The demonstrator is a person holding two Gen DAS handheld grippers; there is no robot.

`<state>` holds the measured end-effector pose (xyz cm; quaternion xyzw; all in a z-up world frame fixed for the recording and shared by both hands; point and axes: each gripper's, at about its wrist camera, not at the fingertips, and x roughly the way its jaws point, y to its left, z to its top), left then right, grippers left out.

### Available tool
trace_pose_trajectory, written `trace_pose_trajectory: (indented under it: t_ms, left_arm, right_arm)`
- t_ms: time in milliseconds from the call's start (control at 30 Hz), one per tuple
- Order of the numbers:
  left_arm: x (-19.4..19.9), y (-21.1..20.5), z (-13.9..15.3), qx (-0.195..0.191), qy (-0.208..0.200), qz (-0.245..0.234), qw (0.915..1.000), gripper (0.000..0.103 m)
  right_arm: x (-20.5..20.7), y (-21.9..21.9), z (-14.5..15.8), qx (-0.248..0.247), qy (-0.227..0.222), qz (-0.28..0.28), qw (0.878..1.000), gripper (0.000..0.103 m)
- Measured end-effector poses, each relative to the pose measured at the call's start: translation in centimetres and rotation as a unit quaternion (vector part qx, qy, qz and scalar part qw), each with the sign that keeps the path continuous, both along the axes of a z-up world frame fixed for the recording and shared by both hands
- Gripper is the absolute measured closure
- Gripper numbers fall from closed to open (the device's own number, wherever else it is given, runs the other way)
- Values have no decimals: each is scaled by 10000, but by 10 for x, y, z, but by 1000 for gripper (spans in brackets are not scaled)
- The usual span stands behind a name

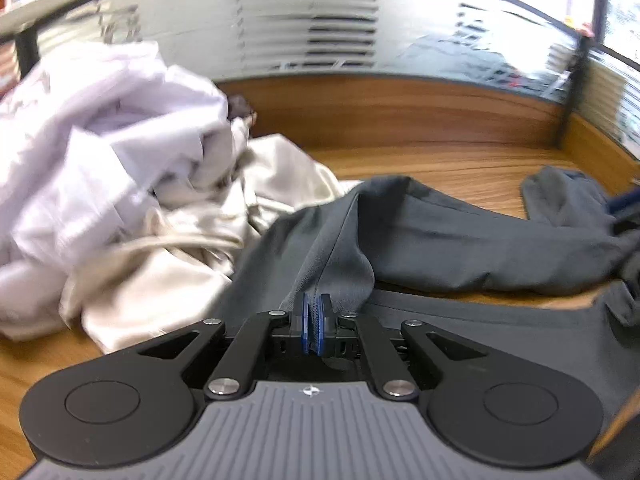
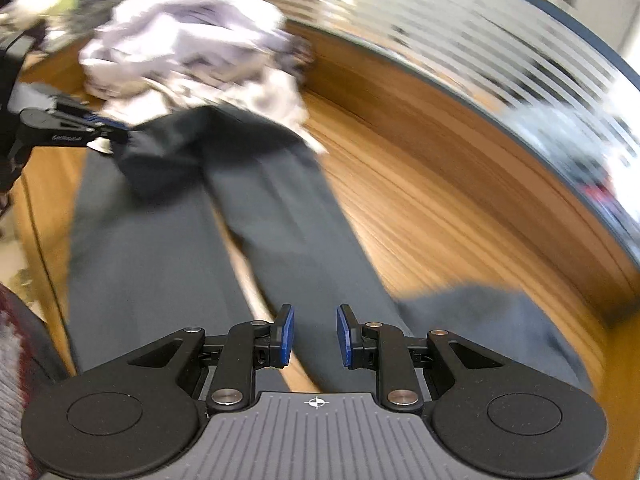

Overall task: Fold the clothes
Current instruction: 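Grasp the trouser leg hem with the left gripper while the right gripper reaches beside it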

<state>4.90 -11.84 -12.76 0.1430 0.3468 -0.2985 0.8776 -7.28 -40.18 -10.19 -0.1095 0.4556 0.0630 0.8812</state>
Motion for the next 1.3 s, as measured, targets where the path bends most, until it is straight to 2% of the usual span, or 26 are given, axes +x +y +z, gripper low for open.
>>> trace_pose_trajectory:
  t_ms: [133, 267, 500, 767, 800, 867, 900, 967, 1000, 1033, 1133, 1233, 1300]
  left_arm:
    - [7, 22, 29, 54, -51, -516, 9986, 99]
    - [13, 36, 43, 79, -64, -949, 9954, 99]
    - [20, 53, 54, 113, -103, -1603, 9869, 99]
    - [30, 58, 51, 106, 8, -1816, 9833, 99]
    - [32, 59, 49, 84, 42, -1808, 9835, 99]
    - [34, 60, 47, 77, 38, -1773, 9841, 99]
    - [35, 60, 46, 91, 20, -1746, 9846, 98]
    - [36, 59, 46, 115, 3, -1671, 9859, 98]
    - [37, 58, 47, 122, 6, -1623, 9867, 92]
    - [38, 57, 48, 87, 60, -1573, 9875, 80]
    - [40, 52, 52, -10, 19, -1399, 9902, 56]
    - [43, 43, 50, 6, 40, -1341, 9910, 49]
    - [45, 36, 48, -136, 178, -1275, 9916, 47]
  right_arm:
    - [42, 35, 5, 181, -328, 922, 9950, 78]
    - [89, 68, 10, 188, -645, 1868, 9801, 78]
    - [145, 131, 16, -152, -883, 3370, 9372, 78]
    - [175, 172, -6, -731, -514, 4591, 8839, 79]
    - [177, 175, -10, -815, -422, 4728, 8764, 81]
    - [180, 176, -16, -975, -303, 4899, 8658, 91]
    - [182, 175, -17, -975, -246, 4928, 8643, 98]
    - [188, 172, -15, -874, -201, 4878, 8683, 98]
    - [190, 171, -12, -829, -171, 4832, 8714, 98]
    - [191, 170, -9, -812, -174, 4788, 8740, 98]
    - [194, 168, -3, -820, -198, 4665, 8805, 98]
    - [194, 167, 2, -825, -202, 4605, 8836, 98]
    - [193, 167, 4, -866, -210, 4565, 8852, 98]
